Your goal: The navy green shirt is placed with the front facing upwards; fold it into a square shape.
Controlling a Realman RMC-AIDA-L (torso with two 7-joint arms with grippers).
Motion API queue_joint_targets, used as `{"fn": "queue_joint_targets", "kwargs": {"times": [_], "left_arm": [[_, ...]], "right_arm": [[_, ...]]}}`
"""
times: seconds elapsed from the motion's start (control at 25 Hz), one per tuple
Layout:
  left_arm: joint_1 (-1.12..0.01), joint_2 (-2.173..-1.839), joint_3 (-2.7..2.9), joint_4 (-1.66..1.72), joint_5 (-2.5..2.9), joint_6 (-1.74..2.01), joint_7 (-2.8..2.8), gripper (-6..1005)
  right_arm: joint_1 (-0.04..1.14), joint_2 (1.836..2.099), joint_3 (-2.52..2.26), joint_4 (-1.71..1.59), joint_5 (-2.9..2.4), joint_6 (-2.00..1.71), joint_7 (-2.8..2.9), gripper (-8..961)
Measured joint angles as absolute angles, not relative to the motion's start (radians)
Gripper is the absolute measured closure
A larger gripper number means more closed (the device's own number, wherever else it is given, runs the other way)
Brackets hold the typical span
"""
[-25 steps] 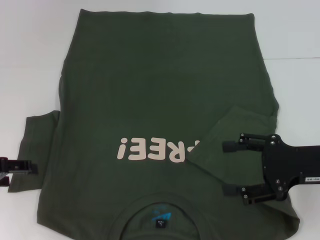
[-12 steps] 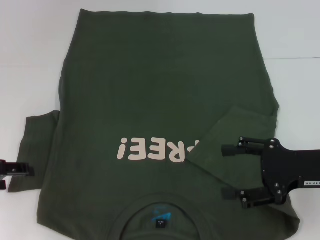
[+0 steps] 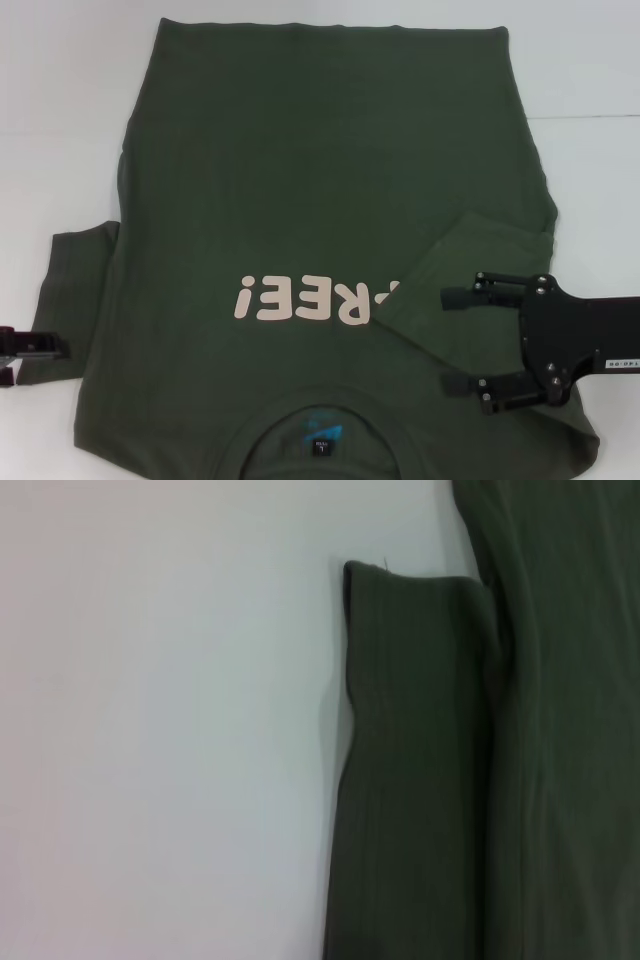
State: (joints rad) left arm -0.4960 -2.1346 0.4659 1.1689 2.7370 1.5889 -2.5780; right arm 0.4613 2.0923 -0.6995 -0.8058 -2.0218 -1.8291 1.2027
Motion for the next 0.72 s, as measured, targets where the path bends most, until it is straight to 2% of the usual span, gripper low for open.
{"fn": "queue_joint_targets", "kwargs": {"times": [0.72], "left_arm": [[-0.506,-2.131,0.468,1.13,2.749,1.537,-2.577,67]], "right_arm": [[0.471,2.092,-0.699,-0.805,-2.017,-1.829,1.227,25]]}}
